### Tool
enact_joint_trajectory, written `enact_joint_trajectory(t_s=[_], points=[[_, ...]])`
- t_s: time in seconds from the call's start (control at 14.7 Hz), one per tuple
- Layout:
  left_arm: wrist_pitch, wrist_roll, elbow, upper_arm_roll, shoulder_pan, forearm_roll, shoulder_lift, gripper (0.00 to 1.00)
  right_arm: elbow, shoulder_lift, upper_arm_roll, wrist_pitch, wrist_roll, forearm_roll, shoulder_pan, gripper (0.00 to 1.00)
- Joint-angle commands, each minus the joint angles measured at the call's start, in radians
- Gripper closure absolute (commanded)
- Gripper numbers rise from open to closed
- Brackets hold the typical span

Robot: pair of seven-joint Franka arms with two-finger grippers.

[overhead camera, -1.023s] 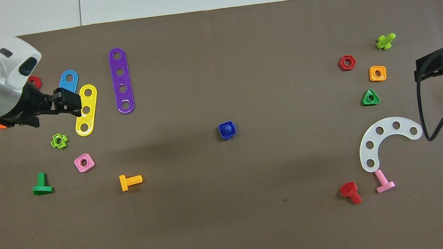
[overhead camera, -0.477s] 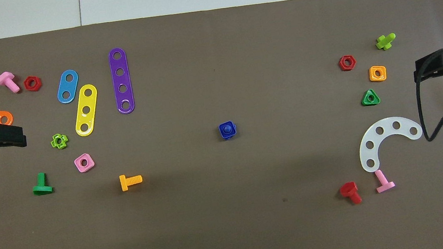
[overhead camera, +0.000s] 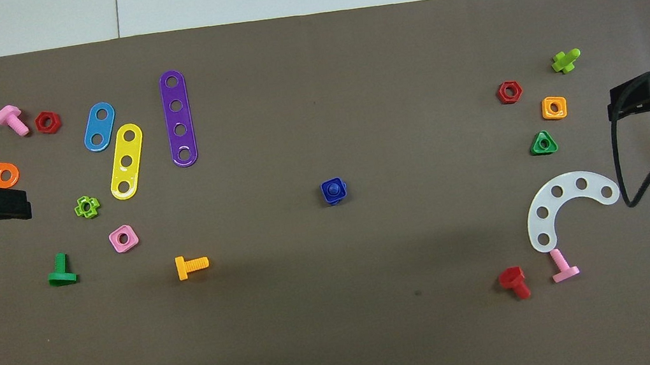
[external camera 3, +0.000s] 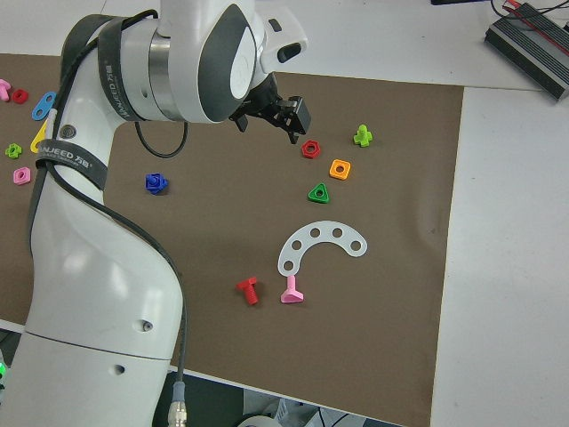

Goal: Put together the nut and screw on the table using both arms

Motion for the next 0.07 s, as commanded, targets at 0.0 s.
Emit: enact_joint_trajectory(t_s=[0.0], points=[[0.013, 0.008, 0.000, 0.001, -0.012, 0.027, -0.005, 0.00, -0.024, -0.022, 0.007, 0.002, -0.029, -0.008, -0.014, 0.00]])
